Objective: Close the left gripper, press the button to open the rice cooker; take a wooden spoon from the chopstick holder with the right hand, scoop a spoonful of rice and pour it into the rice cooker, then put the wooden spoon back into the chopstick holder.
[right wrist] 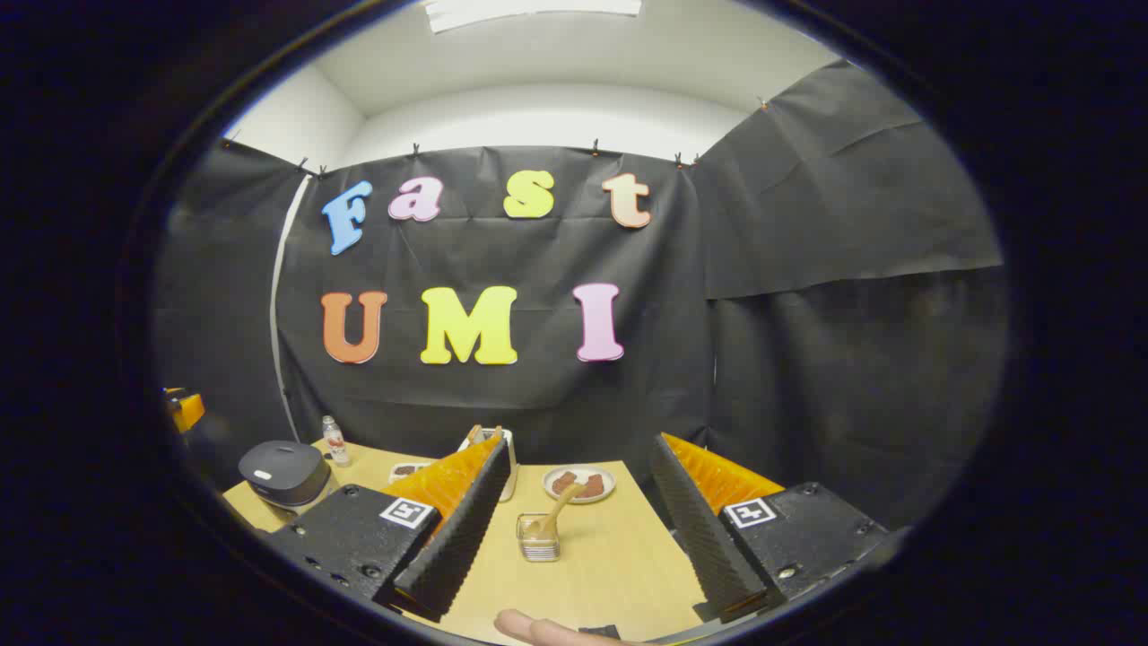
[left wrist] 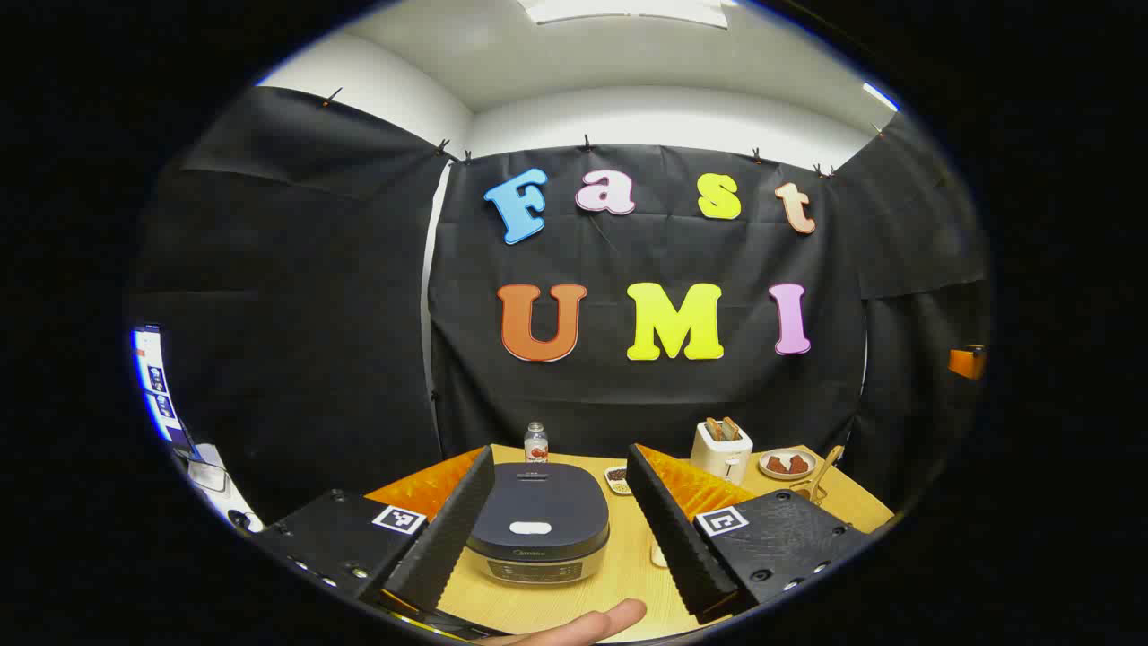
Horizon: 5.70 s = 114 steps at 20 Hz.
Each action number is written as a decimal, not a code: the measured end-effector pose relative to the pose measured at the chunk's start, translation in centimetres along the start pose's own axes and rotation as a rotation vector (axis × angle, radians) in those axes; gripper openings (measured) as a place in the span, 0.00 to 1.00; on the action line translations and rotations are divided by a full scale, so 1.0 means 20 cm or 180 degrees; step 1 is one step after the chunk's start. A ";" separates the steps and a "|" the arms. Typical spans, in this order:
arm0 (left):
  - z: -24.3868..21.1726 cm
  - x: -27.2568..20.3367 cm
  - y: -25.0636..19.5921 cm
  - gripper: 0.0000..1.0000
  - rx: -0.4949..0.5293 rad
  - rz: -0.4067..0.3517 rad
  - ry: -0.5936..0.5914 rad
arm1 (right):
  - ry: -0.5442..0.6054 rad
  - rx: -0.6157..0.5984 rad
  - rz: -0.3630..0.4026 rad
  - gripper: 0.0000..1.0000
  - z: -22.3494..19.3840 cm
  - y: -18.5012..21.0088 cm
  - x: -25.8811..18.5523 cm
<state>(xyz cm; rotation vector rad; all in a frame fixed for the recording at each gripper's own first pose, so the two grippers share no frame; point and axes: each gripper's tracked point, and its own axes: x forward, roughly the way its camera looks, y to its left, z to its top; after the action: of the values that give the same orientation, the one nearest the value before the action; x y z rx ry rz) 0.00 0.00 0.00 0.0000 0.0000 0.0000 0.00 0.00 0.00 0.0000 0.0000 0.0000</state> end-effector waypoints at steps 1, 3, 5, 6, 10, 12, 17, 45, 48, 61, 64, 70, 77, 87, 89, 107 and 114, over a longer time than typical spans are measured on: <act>0.01 0.00 -0.01 0.94 -0.0012 -0.0015 -0.0003 | 0.0001 0.0007 -0.0007 1.00 0.00 0.00 0.00; 0.01 0.01 -0.02 0.94 -0.0059 -0.0053 0.0010 | 0.0004 0.0015 0.0008 1.00 -0.01 0.01 0.00; 0.01 0.02 -0.04 0.94 -0.0070 -0.0108 0.0040 | -0.0001 0.0030 0.0022 1.00 -0.01 0.02 -0.02; 0.00 0.02 -0.04 0.94 -0.0056 -0.0129 0.0046 | -0.0006 0.0030 0.0018 1.00 -0.01 0.02 -0.02; -0.01 0.04 -0.10 0.94 0.0028 -0.0197 0.0071 | -0.0018 0.0021 -0.0002 0.99 -0.02 0.00 -0.04; -0.01 0.05 -0.13 0.94 0.0040 -0.0246 0.0082 | -0.0018 0.0031 -0.0012 1.00 -0.03 -0.02 -0.05; -0.01 0.07 -0.11 0.94 0.0034 -0.0186 0.0063 | -0.0014 0.0057 -0.0021 1.00 -0.05 -0.04 -0.04; -0.74 0.53 0.11 0.00 0.0096 0.0172 0.1459 | 0.0200 0.0085 0.0184 1.00 -0.41 0.02 0.11; -0.84 0.55 0.16 0.00 0.0060 0.0256 0.1647 | 0.0268 0.0100 0.0196 1.00 -0.46 0.02 0.13; -1.00 0.57 0.18 0.00 -0.0090 0.0151 0.1990 | -0.0108 -0.0125 0.0458 1.00 -0.37 0.15 -0.12; -1.04 0.56 0.18 0.00 0.0004 0.0237 0.1991 | -0.0163 -0.0142 0.0465 0.99 -0.37 0.16 -0.15; -0.97 0.57 0.18 0.00 0.0091 0.0391 0.2008 | -0.0029 -0.0090 0.0412 1.00 -0.43 0.10 -0.16; -0.43 0.36 -0.09 0.01 0.0078 0.0112 0.0979 | 0.0093 0.0003 0.0287 1.00 -0.49 0.03 -0.12; -0.23 0.12 -0.15 0.86 0.0045 0.0126 0.0584 | 0.0211 0.0043 0.0314 1.00 -0.54 0.02 -0.09; -0.23 0.09 -0.13 0.91 -0.0021 0.0147 0.0540 | 0.0198 0.0047 0.0335 1.00 -0.53 0.02 -0.09; -0.30 -0.32 -0.30 0.94 0.0107 -0.0136 0.0093 | 0.0354 0.0088 0.0320 1.00 -0.66 0.04 0.27; -0.36 -0.38 -0.34 0.94 0.0064 -0.0192 -0.0035 | 0.0416 0.0183 0.0378 0.99 -0.79 0.03 0.60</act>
<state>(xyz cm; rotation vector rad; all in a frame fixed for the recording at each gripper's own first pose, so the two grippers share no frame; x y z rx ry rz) -7.58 -6.73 -7.12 0.0202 -0.0110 -0.0604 11.96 0.65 -15.86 0.0576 0.1308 0.1187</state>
